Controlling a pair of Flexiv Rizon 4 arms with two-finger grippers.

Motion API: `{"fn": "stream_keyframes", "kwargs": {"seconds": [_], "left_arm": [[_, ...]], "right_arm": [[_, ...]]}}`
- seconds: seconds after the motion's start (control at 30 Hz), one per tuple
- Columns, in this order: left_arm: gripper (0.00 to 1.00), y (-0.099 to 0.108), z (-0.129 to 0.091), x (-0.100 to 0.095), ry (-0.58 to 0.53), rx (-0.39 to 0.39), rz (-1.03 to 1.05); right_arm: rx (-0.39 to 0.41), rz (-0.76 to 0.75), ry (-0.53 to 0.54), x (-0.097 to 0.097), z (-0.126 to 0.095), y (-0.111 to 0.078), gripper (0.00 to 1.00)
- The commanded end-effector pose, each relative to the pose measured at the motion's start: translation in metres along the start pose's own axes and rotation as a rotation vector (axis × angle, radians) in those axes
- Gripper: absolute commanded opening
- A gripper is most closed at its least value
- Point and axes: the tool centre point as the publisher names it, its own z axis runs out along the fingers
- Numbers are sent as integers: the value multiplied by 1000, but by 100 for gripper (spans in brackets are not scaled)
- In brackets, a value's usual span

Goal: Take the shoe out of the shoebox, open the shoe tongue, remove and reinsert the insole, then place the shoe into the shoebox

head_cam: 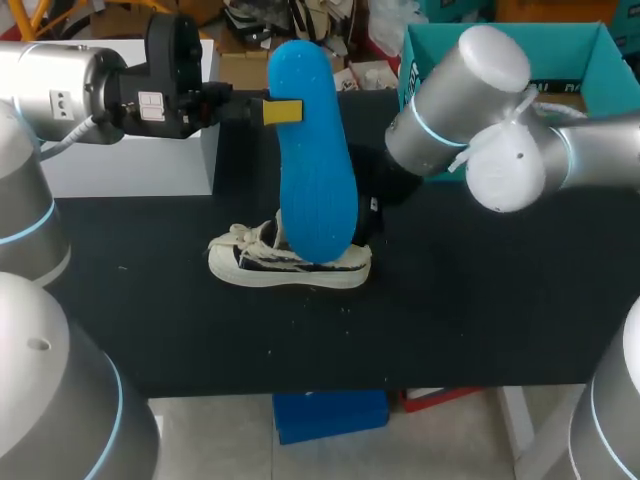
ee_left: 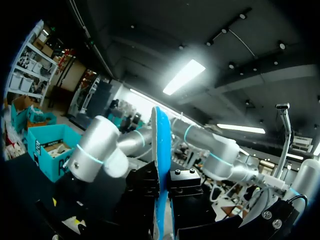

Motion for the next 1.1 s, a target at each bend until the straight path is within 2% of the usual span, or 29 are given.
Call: {"fn": "stream_keyframes", "kwargs": {"seconds": [0.03,0.43,0.9,0.93,0.97,1.0,1.03,1.1], "left_arm": [[0,2,1,0,-2,2,1],[0,2,1,0,-2,2,1],[0,2,1,0,-2,2,1],[0,2,1,0,-2,2,1],[0,2,1,0,-2,2,1],[0,2,1,0,-2,2,1],[0,2,1,0,-2,2,1],[0,2,1,0,-2,2,1]], "right_arm": [[475,10,-6,-2,13,16,100],[557,-3,21,-1,27,37,100],[544,5,60,-1,45,45,100],[536,10,65,-1,45,44,49],[523,12,72,0,46,43,7],[527,11,80,1,46,42,0],[502,23,87,2,46,40,0],[502,23,87,2,46,40,0]]}}
